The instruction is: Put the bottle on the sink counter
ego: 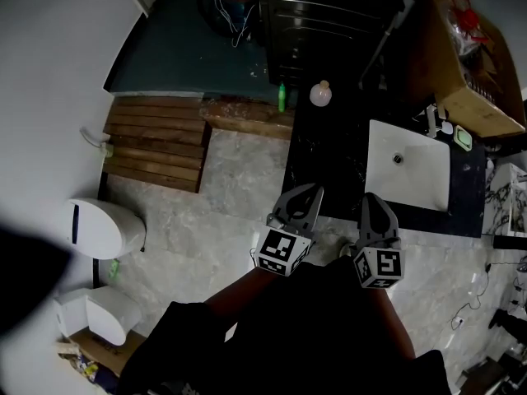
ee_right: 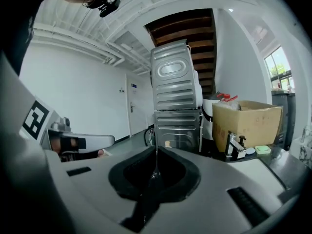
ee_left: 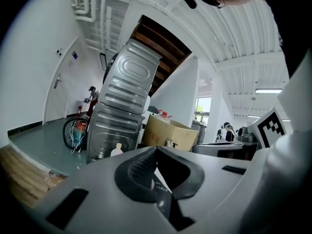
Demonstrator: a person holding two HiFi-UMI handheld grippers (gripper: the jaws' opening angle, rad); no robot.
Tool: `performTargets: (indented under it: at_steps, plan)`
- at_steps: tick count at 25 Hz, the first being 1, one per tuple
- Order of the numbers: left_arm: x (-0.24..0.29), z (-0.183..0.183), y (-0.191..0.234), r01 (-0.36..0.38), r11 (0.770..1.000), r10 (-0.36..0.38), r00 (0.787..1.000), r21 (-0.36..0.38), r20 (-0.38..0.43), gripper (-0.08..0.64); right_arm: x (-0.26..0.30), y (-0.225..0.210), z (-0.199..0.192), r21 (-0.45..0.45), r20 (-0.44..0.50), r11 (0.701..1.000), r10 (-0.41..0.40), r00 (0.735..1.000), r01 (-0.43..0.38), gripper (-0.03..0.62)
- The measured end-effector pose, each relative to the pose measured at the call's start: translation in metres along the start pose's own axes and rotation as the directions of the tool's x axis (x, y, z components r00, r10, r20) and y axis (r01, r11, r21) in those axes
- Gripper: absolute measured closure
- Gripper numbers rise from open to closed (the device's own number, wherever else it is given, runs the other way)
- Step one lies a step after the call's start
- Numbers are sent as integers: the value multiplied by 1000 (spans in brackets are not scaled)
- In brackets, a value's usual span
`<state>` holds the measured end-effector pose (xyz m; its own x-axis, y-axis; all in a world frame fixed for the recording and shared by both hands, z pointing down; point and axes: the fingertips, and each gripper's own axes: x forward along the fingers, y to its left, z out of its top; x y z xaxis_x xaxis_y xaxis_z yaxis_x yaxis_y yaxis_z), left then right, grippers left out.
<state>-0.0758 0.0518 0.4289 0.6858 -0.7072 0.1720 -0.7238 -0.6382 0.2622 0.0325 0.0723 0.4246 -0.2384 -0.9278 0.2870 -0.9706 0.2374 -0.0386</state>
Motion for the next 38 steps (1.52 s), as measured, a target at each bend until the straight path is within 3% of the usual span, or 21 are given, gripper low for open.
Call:
performTargets:
  at_steps: [7,15,20,27,31,38]
  plan:
    - [-17,7,-39,-49,995,44,997,87,58,545,-28,11,8,0,55,995,102,993,-102,552]
    - [-21,-16,-149,-63,988,60,998,141,24,545,-120,-20,4,-27,116,990,142,983,-140,552]
    - [-38,-46,-210,-178,970,180,984,166,0,543,-182,-44,-21,-40,111,984,178,978,-175,552]
    - [-83,-71,-269,-265,955,263,964,132,36,543,-236,-45,-54,-20,87,971,238,967,-238,554]
    - [-105,-74,-286,-243,960,234,969,138,76,543,-262,-24,-60,-68,82,967,252,964,-247,554]
    - [-123,-74,-290,-196,961,185,980,194,75,543,-278,-13,-55,-40,120,987,158,980,-154,554]
